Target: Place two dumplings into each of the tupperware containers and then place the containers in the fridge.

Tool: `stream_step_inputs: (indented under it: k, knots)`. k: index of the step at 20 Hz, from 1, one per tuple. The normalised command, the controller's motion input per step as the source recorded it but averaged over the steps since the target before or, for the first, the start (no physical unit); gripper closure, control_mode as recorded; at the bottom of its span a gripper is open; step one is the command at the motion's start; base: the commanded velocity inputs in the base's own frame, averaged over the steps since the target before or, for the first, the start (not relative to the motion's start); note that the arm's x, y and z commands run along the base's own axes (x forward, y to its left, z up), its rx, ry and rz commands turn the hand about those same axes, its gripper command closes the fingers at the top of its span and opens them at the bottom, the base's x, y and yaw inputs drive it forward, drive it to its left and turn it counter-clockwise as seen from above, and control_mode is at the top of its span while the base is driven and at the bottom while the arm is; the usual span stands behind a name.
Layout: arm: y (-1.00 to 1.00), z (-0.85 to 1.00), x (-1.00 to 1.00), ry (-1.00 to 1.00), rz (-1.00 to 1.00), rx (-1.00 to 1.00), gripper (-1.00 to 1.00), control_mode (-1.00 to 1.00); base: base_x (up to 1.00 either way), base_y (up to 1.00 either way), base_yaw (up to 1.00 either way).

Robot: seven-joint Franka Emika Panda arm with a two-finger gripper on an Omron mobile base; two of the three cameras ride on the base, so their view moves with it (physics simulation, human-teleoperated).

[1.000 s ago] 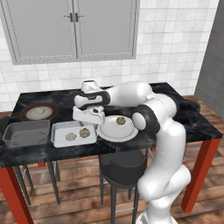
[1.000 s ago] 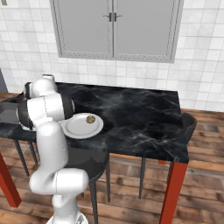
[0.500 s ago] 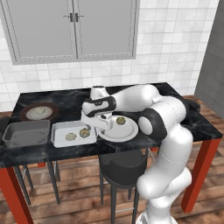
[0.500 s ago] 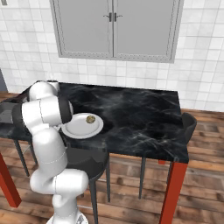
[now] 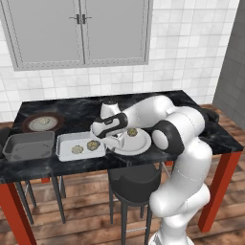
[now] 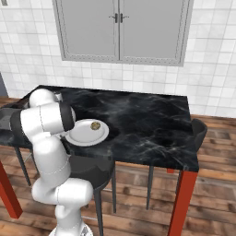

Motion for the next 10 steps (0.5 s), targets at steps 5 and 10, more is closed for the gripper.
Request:
stream_step_inputs:
  k: [5, 10]
  knots:
    - [0.0, -0.12, 0.02, 0.0, 0.0, 0.0, -1.0, -1.0, 0.0, 0.0, 0.0]
    - [0.0, -0.22, 0.05, -0.04, 0.0, 0.0, -1.0, -1.0, 0.0, 0.0, 0.0]
